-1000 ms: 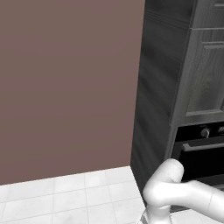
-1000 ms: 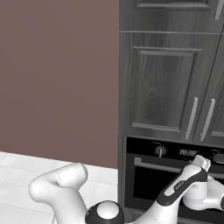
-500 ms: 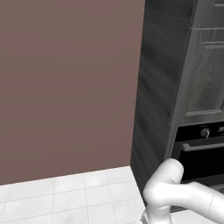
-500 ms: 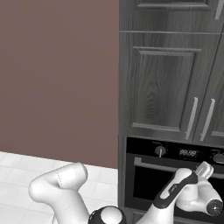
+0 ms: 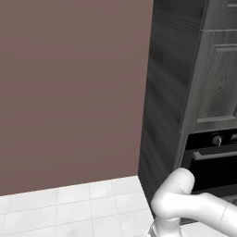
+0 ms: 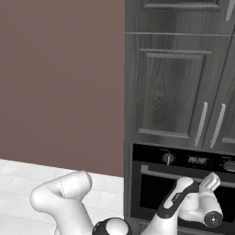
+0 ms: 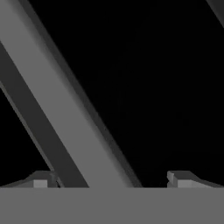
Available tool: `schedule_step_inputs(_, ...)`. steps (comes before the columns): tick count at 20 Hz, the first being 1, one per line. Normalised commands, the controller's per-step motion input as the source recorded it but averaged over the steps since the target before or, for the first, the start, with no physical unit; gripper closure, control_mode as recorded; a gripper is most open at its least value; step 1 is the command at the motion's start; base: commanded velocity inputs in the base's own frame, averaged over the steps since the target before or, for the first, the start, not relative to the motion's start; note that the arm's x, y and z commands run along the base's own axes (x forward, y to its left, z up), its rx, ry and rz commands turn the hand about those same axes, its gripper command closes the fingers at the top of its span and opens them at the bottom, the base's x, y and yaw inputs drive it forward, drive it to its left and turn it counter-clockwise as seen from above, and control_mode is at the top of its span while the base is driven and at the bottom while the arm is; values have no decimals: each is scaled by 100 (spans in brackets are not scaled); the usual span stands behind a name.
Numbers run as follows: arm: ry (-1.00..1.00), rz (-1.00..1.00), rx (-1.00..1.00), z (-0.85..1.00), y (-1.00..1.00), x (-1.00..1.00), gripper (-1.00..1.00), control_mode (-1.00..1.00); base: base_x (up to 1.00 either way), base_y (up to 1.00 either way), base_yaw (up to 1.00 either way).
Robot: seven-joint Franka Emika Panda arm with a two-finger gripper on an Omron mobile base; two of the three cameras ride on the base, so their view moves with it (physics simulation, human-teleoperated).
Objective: Take the fish from the oven and place it on the plate on the counter.
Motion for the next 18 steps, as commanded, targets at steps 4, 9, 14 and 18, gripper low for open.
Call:
schedule_step_inputs(4,-6,2,0,-15,-14,7,-100,-100,0,0,0)
schedule_step_inputs(9,-5,7,0,-8,-25,1,-100,-100,0,0,0)
schedule_step_inputs(14,-2,6,0,-2,-21,8,-100,-100,0,0,0)
schedule_step_inputs(18,0,0,0,0,-5,21,-100,-100,0,0,0)
